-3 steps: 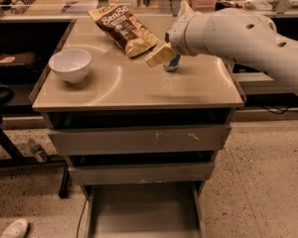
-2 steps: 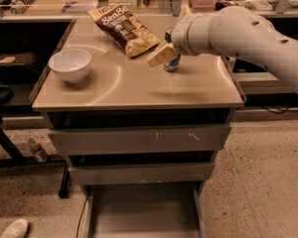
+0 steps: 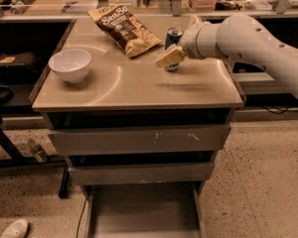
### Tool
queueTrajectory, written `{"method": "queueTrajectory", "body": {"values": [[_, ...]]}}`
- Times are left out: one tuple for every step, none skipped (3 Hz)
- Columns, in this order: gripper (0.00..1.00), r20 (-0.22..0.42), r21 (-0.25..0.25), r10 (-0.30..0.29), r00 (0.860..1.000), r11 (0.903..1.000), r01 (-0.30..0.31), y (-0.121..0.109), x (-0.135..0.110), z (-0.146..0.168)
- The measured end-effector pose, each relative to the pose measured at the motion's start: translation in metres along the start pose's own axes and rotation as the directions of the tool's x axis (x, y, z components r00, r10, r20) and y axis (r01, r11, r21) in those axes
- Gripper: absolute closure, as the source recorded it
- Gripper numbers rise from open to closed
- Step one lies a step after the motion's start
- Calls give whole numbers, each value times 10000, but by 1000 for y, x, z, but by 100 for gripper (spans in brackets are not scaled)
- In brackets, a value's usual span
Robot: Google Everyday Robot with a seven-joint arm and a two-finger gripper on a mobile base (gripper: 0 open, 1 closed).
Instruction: Place redbull can into bottom drawer
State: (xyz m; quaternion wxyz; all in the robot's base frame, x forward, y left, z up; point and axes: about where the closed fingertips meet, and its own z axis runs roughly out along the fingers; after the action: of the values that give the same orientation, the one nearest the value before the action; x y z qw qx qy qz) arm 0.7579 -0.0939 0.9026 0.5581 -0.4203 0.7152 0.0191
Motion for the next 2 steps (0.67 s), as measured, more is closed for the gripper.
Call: {"method": "queueTrajectory", "body": {"values": [[0,70,76,426,9991,9991,-427,-11,12,5],[0,79,79,463,9989,9989,-464,-12,13,6]]}}
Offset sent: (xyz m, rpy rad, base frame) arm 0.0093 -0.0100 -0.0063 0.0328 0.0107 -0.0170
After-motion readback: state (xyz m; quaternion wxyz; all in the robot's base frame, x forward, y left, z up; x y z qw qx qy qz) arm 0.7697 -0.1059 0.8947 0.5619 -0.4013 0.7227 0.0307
